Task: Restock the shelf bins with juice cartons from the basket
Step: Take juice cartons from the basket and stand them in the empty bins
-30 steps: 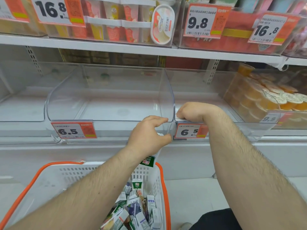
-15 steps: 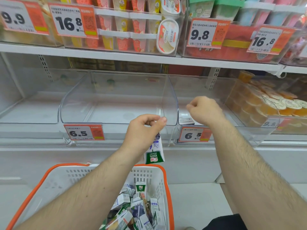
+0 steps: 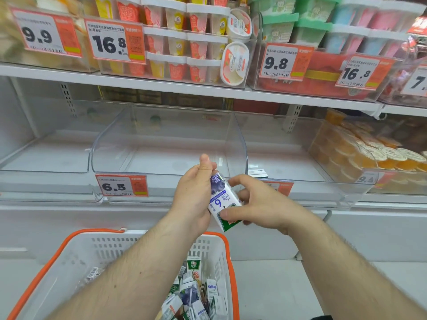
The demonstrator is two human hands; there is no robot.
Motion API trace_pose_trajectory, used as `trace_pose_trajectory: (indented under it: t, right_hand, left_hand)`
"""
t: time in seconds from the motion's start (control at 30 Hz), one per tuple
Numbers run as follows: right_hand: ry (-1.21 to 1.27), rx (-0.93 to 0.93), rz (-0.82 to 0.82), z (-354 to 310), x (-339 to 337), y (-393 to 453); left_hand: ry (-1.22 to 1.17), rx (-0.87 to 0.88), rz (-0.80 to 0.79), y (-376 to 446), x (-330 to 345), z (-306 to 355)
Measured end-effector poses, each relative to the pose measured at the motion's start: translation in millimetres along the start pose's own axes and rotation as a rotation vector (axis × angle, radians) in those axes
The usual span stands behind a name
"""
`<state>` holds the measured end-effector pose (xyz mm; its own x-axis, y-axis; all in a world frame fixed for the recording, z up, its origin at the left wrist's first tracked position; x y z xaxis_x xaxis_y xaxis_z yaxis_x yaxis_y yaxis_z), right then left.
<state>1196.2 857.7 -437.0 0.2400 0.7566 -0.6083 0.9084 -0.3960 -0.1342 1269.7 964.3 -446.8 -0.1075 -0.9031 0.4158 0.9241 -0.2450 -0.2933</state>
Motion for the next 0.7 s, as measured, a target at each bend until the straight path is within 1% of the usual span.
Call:
trace_pose_trajectory:
  t: [0.03, 0.07, 0.13, 0.2, 0.27, 0.33, 0.47, 0.5, 0.53, 0.63, 0.7]
  right_hand:
    - [0.042, -0.006, 0.005, 0, 0, 0]
    - [0.08, -0.027, 0.042, -1, -1, 0]
    - [0.135, -0.101, 0.206, -6, -9, -1]
    - [0.219, -0.181, 0.355, -9, -19, -3]
    - [0.265, -0.273, 0.432, -11, -28, -7]
    - [0.188, -0.37, 0.461, -14, -32, -11]
    - [-0.016, -0.547, 0.449, -22, -31, -16]
    - [-0.049, -0.582, 0.437, -23, -30, -16]
    - [-0.08, -0.607, 0.425, -24, -28, -16]
    - [-0.094, -0.64, 0.416, -24, -25, -15]
    - [-0.091, -0.686, 0.466, -25, -28, -16]
  left_hand:
    - [-0.017, -0.009, 0.011, 0, -1, 0]
    - [-0.033, -0.018, 0.018, 0, -2, 0]
    - [-0.029, -0.006, 0.022, 1, -6, -1]
    - [0.035, 0.074, 0.009, 3, -15, -1]
    - [0.178, 0.21, 0.002, 6, -27, -1]
    - [0.324, 0.367, -0.032, 8, -38, -1]
    - [0.614, 0.584, -0.307, 3, -35, -6]
    - [0.647, 0.628, -0.35, -1, -30, -6]
    - [0.638, 0.66, -0.35, -4, -25, -7]
    - [0.532, 0.698, -0.216, -4, -17, -3]
    - [0.503, 0.712, -0.186, -3, -13, -1]
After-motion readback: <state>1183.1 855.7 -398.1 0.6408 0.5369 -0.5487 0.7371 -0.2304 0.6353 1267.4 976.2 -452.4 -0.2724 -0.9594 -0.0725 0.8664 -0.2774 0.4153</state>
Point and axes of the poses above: each hand's wrist, its own y-axis towards the middle knuckle, its own x-axis out of the palm, z = x × y, the point moved 4 cm from there along y, towards the middle knuckle, and after that the axes turned 11 degrees about z, right-handed, at the moved point
